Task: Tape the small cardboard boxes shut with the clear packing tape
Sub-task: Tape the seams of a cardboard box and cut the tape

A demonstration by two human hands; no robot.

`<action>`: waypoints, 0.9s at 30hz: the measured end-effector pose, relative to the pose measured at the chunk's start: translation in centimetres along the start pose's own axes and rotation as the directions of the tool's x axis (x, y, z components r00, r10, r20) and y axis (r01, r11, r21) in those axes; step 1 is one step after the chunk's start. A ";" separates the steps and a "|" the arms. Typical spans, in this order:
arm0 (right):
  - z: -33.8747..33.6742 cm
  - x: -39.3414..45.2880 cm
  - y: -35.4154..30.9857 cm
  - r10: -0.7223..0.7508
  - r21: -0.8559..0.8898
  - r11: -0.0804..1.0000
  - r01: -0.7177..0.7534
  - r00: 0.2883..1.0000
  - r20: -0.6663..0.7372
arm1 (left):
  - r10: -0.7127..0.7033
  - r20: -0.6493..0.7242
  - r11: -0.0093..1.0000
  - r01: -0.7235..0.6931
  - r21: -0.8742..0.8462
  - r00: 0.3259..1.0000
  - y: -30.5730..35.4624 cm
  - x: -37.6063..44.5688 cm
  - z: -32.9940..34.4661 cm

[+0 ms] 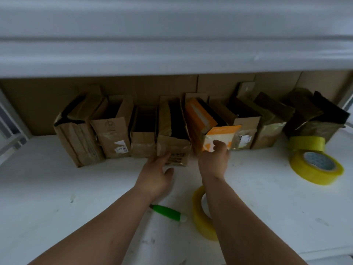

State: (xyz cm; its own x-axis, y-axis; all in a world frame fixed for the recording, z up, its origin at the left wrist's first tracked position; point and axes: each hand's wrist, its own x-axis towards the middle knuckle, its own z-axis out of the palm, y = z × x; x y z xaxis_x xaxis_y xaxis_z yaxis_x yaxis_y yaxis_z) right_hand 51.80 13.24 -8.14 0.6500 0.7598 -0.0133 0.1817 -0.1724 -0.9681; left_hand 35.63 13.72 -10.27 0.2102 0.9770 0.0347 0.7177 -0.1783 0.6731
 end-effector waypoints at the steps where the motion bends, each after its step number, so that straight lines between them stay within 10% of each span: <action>1: -0.5 0.6 0.1 0.032 0.019 0.999 -0.030 0.998 -0.062 | 0.007 0.015 1.000 -0.007 0.012 1.000 0.0 0.2 0.1; 13: -2.1 4.5 2.3 0.108 -0.048 0.994 -0.098 0.950 0.292 | -0.016 0.052 1.000 0.017 -0.022 0.999 1.2 1.1 2.1; 19: -7.3 8.3 1.9 0.034 -0.133 0.991 -0.035 0.999 -0.017 | 0.050 -0.250 0.995 -0.027 0.094 0.967 6.7 0.2 2.9; 27: -14.9 17.2 3.1 0.134 0.081 0.988 -0.133 0.991 -0.015 | 0.111 -0.107 0.986 -0.096 0.138 0.988 17.7 2.4 9.3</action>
State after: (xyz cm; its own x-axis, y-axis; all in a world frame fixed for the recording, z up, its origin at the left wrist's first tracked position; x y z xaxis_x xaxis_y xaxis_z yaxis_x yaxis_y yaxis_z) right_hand 74.56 16.39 -7.64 0.6795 0.7204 -0.1394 0.0334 -0.2201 -0.9749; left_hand 55.02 11.83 -5.09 0.2162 0.9580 0.1884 0.7787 -0.2856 0.5586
